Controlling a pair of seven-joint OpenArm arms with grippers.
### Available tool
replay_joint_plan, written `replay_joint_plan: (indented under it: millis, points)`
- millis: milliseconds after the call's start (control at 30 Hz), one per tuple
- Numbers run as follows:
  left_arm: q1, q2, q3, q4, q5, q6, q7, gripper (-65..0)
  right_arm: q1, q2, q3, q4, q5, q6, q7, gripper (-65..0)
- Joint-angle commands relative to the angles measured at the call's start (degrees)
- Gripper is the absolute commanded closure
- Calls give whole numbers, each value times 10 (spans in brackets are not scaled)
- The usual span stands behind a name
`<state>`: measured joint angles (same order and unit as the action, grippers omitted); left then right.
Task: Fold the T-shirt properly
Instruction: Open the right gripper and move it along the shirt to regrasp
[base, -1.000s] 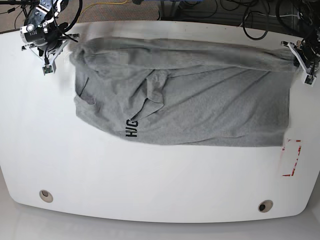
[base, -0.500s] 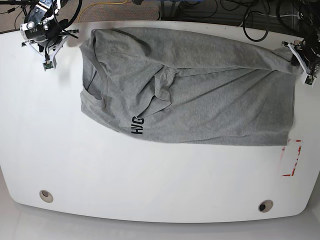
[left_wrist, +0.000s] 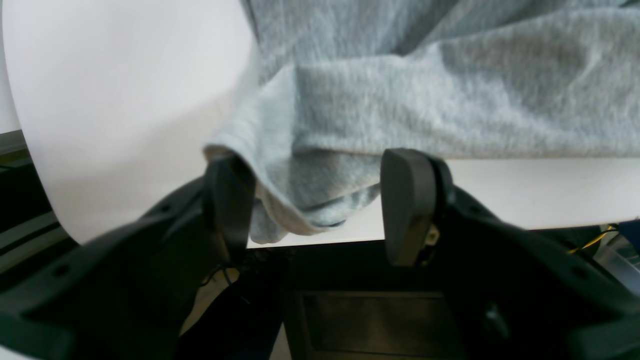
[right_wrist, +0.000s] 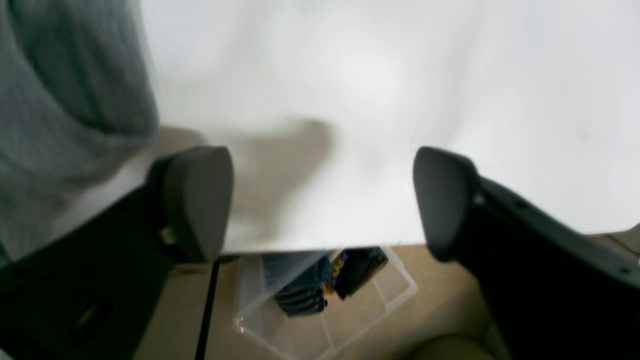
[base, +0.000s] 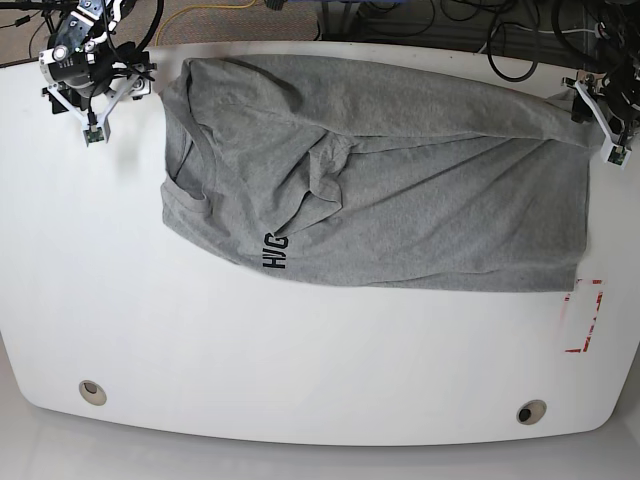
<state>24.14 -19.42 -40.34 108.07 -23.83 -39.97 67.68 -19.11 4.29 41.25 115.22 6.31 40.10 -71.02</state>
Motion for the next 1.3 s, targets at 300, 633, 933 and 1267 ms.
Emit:
replay_joint_plan:
  millis: [300, 633, 933, 1267]
  points:
    - [-49, -11, -31, 12, -82, 0, -6, -376, 119, 6, 3, 7, 3, -1, 6, -515]
    - [-113, -15, -75, 12, -171, 0, 26, -375, 234, 6, -1, -76, 2, -1, 6, -510]
    - [-188, -15, -81, 11, -142, 0, 59, -374, 308, 6, -1, -194, 2, -1, 11, -510]
    - [-244, -12, -77, 10, -89, 0, 59, -374, 349, 6, -1, -292, 2, -1, 41, -514]
